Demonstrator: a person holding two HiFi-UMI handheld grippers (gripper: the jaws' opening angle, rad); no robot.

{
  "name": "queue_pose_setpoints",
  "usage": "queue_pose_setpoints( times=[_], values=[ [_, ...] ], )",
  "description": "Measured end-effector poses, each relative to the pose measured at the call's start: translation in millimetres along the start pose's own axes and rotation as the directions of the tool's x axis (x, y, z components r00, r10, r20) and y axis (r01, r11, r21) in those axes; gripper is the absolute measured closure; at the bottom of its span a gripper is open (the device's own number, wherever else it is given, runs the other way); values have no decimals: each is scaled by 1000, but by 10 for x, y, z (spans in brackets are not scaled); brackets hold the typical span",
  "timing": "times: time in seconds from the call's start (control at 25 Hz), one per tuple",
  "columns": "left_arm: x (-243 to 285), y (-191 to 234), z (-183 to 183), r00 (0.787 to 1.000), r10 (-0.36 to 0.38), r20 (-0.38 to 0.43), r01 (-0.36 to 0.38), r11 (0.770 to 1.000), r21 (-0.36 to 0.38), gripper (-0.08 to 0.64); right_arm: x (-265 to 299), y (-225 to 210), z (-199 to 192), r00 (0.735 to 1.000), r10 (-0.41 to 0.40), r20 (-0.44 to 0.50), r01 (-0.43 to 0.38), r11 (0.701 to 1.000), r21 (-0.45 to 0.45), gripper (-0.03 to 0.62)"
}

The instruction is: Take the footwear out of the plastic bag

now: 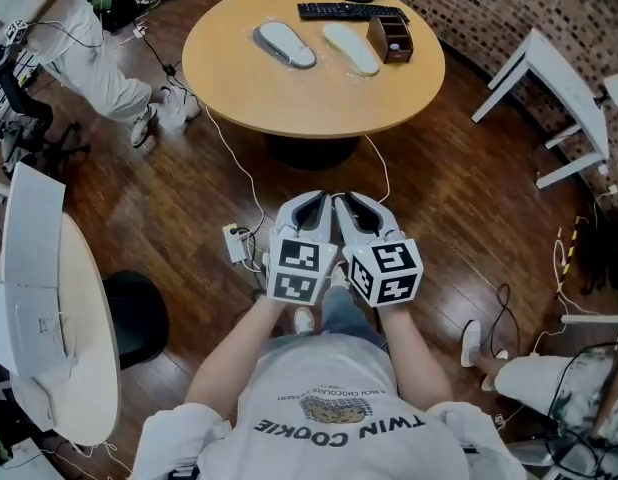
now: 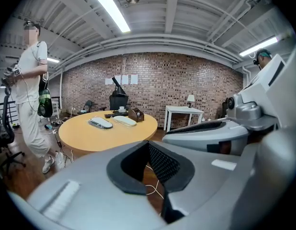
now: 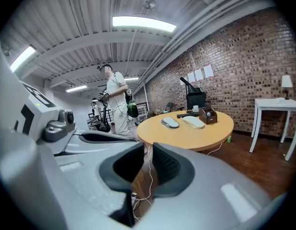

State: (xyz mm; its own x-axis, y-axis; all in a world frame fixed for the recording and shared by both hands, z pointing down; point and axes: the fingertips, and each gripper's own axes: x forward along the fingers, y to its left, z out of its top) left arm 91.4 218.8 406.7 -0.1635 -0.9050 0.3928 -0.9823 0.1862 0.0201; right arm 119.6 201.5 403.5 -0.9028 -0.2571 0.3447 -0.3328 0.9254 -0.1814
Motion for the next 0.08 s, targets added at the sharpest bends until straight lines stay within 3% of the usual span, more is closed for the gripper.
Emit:
queue_pose_setpoints(
  times=[0.08],
  values=[
    [-79,-39,-11,1000,-6,5,6,1000,3,560,-72,67,-27,1000,-2,2,2,1000,0,535]
  ],
)
